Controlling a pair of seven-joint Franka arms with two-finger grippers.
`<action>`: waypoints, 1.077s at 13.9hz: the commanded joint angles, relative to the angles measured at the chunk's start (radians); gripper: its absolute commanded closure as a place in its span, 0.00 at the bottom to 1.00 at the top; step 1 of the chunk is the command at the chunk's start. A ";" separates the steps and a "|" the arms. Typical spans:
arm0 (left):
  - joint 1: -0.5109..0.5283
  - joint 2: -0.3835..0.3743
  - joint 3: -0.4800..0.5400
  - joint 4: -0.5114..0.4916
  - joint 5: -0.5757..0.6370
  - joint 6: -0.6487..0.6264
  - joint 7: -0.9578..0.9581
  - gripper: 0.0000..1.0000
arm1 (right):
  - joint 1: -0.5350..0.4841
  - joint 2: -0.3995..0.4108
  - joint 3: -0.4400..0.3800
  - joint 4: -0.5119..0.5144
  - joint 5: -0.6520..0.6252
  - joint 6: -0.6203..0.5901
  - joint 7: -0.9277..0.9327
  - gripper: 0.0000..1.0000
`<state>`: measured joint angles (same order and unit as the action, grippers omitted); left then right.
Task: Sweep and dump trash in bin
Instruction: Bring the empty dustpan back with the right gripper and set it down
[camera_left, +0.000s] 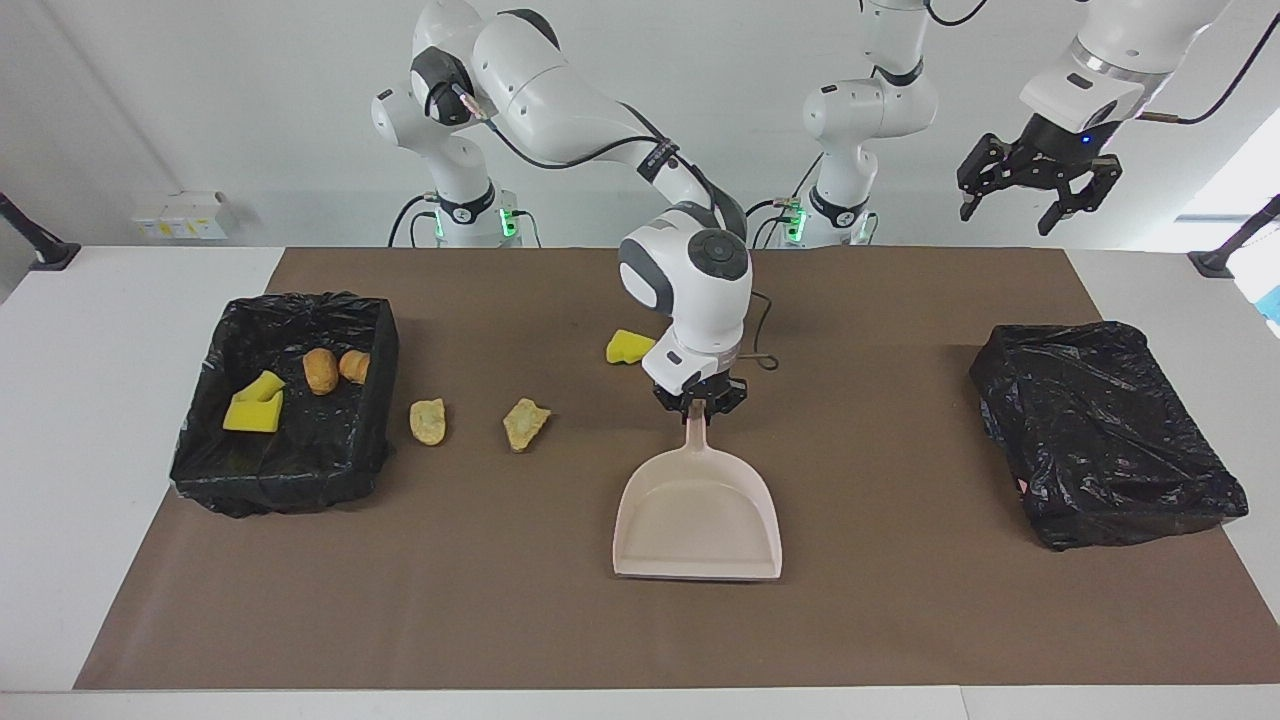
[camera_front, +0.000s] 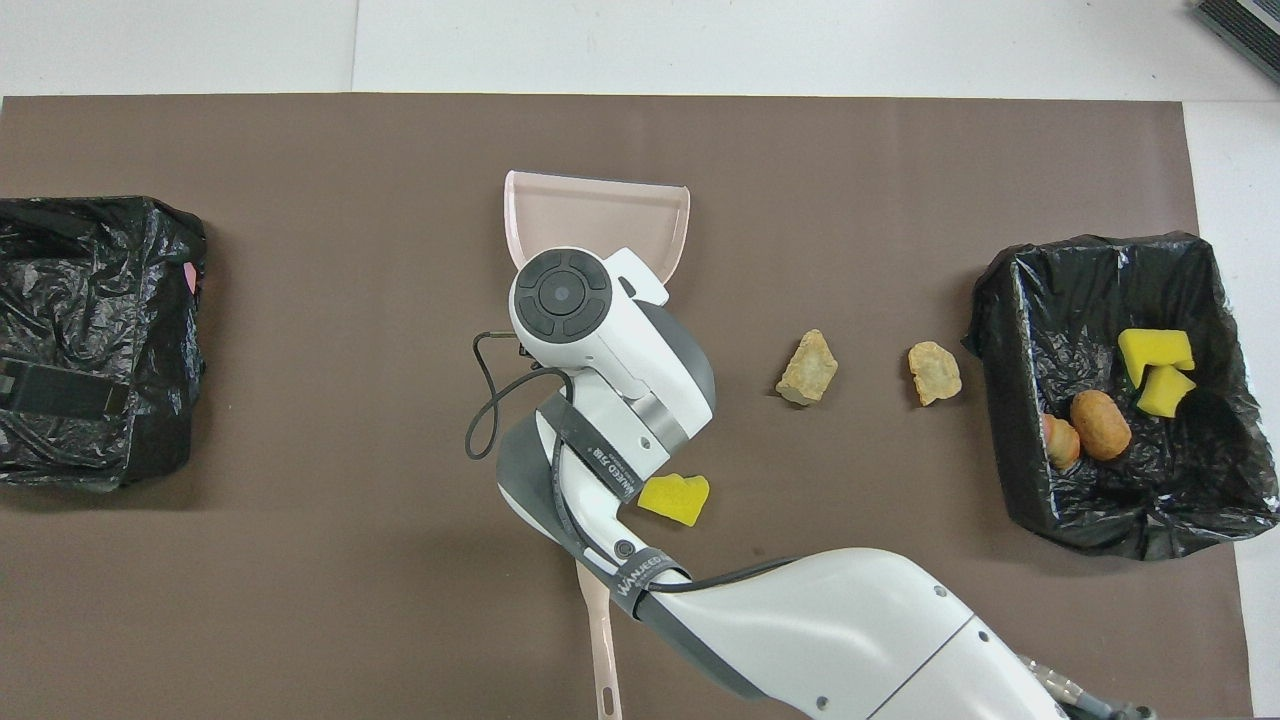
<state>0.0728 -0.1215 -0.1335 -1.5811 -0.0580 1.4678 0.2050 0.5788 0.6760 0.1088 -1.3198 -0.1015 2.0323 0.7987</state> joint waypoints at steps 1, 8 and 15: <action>-0.010 -0.010 0.009 -0.013 0.007 0.022 -0.035 0.00 | -0.023 -0.025 0.003 0.016 0.006 -0.009 0.011 0.00; -0.010 -0.014 0.012 -0.016 0.006 0.002 -0.130 0.00 | -0.027 -0.258 0.012 -0.235 0.058 -0.087 -0.009 0.00; -0.004 -0.006 0.017 -0.025 0.006 0.026 -0.099 0.00 | 0.093 -0.538 0.014 -0.628 0.193 0.041 0.052 0.00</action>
<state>0.0741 -0.1208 -0.1183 -1.5860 -0.0580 1.4728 0.0876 0.6446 0.2461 0.1241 -1.7726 0.0621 1.9774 0.8094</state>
